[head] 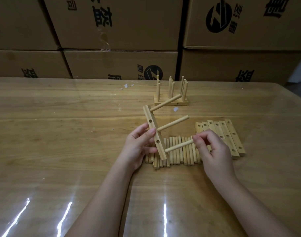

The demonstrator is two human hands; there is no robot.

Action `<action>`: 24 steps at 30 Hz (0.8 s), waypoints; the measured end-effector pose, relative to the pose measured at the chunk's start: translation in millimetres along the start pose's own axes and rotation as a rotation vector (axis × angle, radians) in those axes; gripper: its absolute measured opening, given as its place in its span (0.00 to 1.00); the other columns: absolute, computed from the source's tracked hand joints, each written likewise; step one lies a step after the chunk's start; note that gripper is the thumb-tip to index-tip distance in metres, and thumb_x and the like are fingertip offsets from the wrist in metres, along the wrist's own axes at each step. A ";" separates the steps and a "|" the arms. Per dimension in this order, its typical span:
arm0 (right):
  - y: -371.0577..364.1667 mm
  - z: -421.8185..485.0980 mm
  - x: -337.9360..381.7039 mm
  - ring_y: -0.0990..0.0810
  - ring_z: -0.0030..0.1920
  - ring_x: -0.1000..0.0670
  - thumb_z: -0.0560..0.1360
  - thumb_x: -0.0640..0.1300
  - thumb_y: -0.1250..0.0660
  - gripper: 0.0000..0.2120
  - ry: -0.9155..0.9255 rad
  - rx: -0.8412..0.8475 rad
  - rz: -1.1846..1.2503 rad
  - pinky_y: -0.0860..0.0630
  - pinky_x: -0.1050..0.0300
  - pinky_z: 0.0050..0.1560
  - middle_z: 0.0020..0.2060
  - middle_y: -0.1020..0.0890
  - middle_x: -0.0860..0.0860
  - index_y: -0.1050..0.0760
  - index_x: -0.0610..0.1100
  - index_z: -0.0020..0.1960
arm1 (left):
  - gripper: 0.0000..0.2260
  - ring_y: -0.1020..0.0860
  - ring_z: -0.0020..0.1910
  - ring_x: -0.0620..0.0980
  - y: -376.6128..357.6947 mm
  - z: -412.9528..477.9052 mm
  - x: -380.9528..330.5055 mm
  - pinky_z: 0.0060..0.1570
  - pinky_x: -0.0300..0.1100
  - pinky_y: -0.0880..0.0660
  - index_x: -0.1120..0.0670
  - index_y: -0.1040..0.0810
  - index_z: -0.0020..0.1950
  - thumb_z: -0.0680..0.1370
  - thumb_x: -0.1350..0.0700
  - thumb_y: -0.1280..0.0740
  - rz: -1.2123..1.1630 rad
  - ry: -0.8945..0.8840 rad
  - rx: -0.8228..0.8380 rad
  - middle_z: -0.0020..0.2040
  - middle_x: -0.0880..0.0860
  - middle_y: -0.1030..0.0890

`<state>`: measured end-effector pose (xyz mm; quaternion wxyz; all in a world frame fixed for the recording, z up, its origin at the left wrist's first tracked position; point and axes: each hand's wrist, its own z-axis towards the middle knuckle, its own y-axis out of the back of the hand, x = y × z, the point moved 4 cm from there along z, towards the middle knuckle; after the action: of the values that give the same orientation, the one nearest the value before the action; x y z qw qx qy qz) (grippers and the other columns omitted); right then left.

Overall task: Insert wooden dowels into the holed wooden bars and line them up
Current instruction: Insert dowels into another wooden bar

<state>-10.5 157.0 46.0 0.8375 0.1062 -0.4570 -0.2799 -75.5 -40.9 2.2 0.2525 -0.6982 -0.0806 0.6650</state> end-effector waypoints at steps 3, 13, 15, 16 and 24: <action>0.2 -0.1 0.6 0.27 0.34 0.57 0.74 0.56 0.43 0.13 0.002 -0.005 -0.002 0.33 0.53 0.43 0.30 0.27 0.56 0.26 0.48 0.42 | 0.22 0.16 0.39 0.48 -0.3 0.6 0.7 0.30 0.39 0.20 0.58 0.24 0.62 0.70 0.56 0.28 0.000 0.005 0.000 0.47 0.56 0.15; 0.2 0.8 -3.2 0.28 0.31 0.55 0.74 0.56 0.42 0.12 0.000 0.000 -0.005 0.36 0.66 0.34 0.27 0.29 0.56 0.28 0.50 0.40 | 0.19 0.17 0.37 0.45 -3.5 -0.6 0.3 0.28 0.36 0.21 0.57 0.23 0.60 0.70 0.56 0.29 -0.001 0.002 0.014 0.45 0.53 0.15; 0.3 0.3 -3.8 0.28 0.31 0.55 0.73 0.57 0.43 0.13 -0.021 0.000 0.041 0.35 0.68 0.29 0.28 0.28 0.55 0.27 0.49 0.41 | 0.19 0.17 0.38 0.45 -4.7 -0.6 0.0 0.29 0.37 0.21 0.57 0.23 0.61 0.71 0.56 0.29 0.006 0.004 0.012 0.46 0.53 0.15; -0.3 -0.4 -4.3 0.27 0.31 0.55 0.74 0.58 0.43 0.13 -0.047 -0.002 0.095 0.34 0.68 0.29 0.29 0.27 0.54 0.27 0.50 0.42 | 0.21 0.17 0.38 0.46 -5.4 -0.7 -0.2 0.31 0.38 0.20 0.58 0.24 0.63 0.71 0.56 0.29 0.006 0.005 0.008 0.46 0.53 0.15; -19.0 -8.9 -11.7 0.23 0.38 0.58 0.64 0.76 0.45 0.32 -0.244 0.167 0.306 0.25 0.65 0.37 0.42 0.22 0.52 0.32 0.56 0.59 | 0.19 0.16 0.43 0.51 -8.8 -1.0 -2.1 0.38 0.39 0.20 0.60 0.25 0.59 0.70 0.58 0.28 -0.082 -0.015 -0.030 0.48 0.57 0.16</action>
<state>-15.2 147.3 24.6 0.7970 0.0699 -0.5875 -0.1213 -72.8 -34.6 8.1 0.2687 -0.6929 -0.1210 0.6581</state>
